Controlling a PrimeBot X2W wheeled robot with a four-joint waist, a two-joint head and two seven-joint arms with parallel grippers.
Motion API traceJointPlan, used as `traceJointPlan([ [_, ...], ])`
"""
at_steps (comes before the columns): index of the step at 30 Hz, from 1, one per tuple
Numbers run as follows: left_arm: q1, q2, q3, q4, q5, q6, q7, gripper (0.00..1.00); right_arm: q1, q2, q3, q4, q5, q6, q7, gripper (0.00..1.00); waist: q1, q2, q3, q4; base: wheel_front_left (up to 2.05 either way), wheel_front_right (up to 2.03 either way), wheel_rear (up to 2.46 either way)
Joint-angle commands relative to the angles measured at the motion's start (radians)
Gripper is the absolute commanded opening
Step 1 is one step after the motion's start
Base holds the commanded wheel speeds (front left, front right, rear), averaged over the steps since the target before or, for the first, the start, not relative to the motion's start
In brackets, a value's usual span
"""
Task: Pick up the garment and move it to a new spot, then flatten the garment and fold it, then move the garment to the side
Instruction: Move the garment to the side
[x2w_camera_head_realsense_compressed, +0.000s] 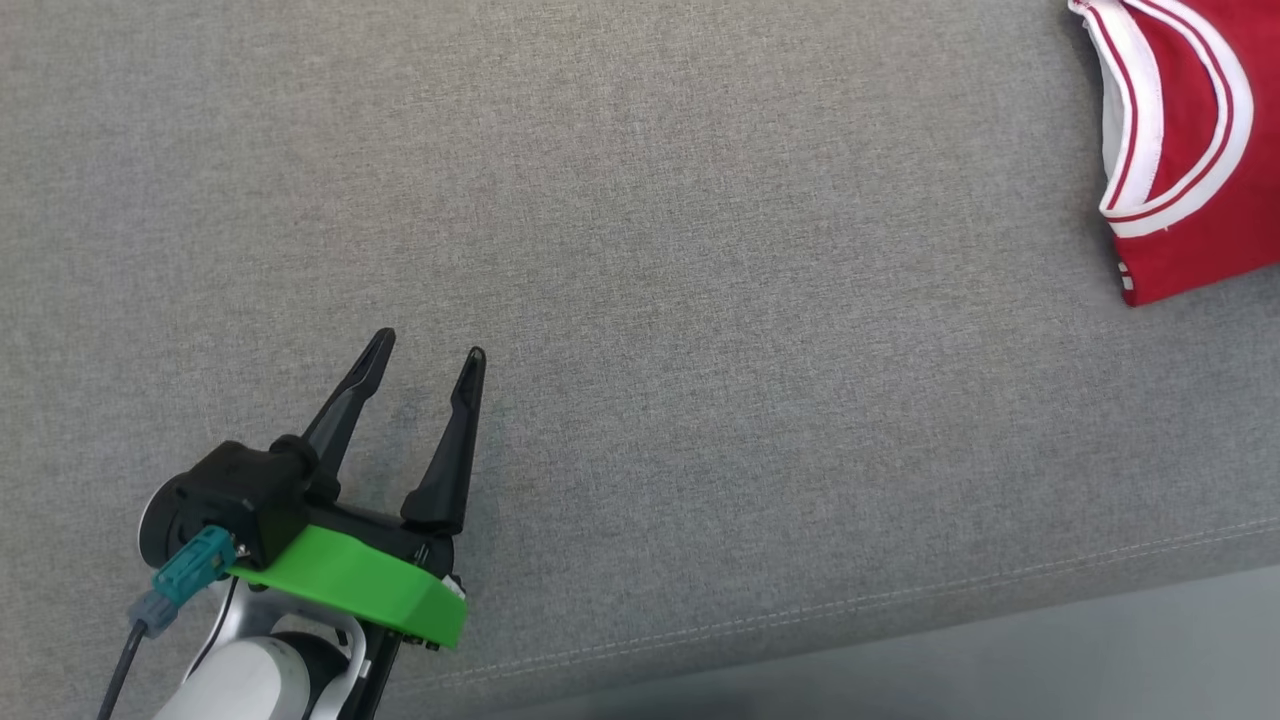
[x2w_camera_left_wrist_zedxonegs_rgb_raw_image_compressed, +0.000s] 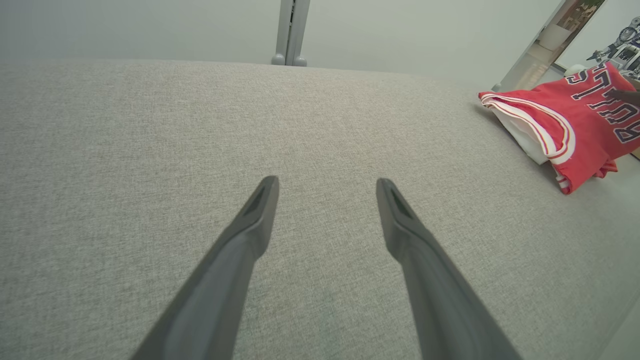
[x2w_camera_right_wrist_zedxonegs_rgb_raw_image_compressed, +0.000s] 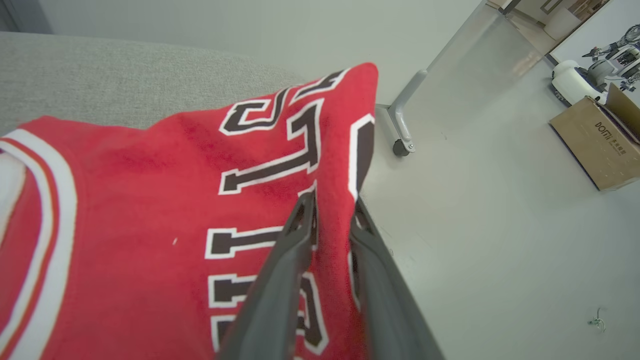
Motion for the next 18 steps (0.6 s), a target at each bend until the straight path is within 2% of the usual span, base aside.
traceJointPlan([
  [1, 0.0, 0.008, 0.001, -0.008, 0.006, 0.005, 0.003, 1.0, -0.012, -0.005, -0.006, 0.012, -0.017, -0.001, -0.031, 1.0, -0.0001, 0.0, 0.001, -0.001, 0.0, 0.0, 0.0],
  [12, 0.015, 0.026, -0.003, -0.035, 0.01, 0.022, 0.023, 1.0, 0.029, 0.004, -0.026, 0.062, -0.068, -0.001, -0.118, 1.0, -0.0001, 0.0, -0.007, -0.024, 0.0, 0.0, 0.0],
  [18, 0.014, -0.005, -0.007, -0.011, -0.021, 0.004, -0.003, 1.0, 0.057, 0.03, -0.038, 0.05, -0.027, -0.001, -0.161, 1.0, -0.0001, 0.0, -0.051, -0.04, 0.0, 0.0, 0.0],
])
